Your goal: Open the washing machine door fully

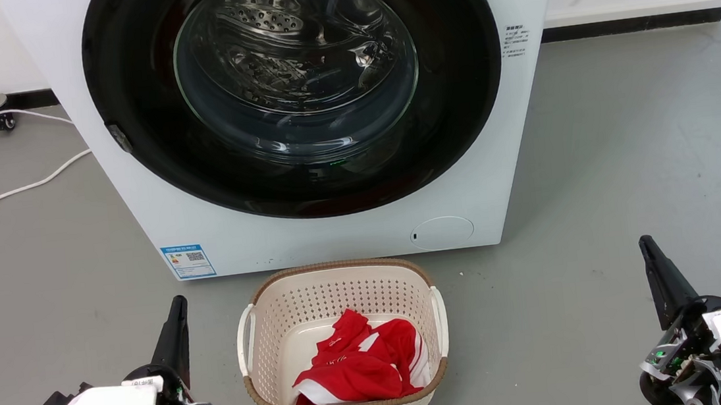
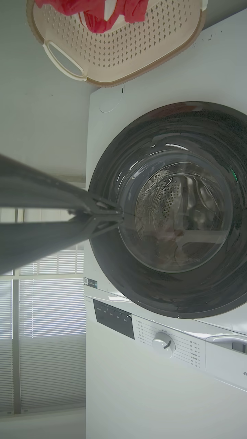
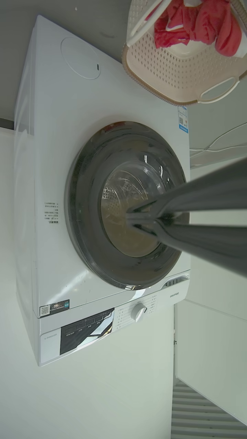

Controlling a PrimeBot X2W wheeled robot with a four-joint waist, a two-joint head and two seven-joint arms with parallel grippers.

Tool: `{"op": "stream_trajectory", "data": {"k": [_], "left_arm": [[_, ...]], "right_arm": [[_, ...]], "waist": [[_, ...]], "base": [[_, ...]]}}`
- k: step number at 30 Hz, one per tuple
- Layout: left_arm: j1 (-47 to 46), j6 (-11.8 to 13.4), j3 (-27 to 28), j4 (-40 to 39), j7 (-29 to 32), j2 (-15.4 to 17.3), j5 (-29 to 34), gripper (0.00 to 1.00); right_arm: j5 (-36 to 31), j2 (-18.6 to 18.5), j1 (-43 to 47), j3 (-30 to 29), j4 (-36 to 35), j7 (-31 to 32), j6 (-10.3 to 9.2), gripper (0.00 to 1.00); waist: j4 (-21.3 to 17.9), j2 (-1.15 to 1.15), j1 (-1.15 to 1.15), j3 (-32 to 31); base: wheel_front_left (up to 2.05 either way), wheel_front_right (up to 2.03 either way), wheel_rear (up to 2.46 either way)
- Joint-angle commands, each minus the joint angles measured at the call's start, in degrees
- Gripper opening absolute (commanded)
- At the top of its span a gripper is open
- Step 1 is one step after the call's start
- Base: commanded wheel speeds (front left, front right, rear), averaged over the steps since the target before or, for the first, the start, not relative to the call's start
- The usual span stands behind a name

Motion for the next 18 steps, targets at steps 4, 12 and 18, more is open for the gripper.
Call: {"op": "stream_trajectory", "data": {"k": [4, 12, 18], "left_arm": [[-0.49, -0.16, 0.17, 0.04, 0.35, -0.04, 0.38, 0.0], [-0.5, -0.16, 0.24, 0.04, 0.35, -0.09, 0.34, 0.0], [-0.5, -0.16, 0.28, 0.04, 0.36, -0.11, 0.39, 0.0]], "right_arm": [[-0.25, 0.14, -0.71, -0.24, 0.11, 0.14, 0.0, 0.0], [-0.37, 0.23, -0.72, -0.34, 0.12, 0.26, 0.0, 0.0], [-0.47, 0.28, -0.72, -0.41, 0.12, 0.35, 0.0, 0.0]], "waist": [[0.0, 0.0, 0.0, 0.0], [0.0, 0.0, 0.0, 0.0], [0.0, 0.0, 0.0, 0.0]], "base": [[0.0, 0.0, 0.0], [0.0, 0.0, 0.0], [0.0, 0.0, 0.0]]}}
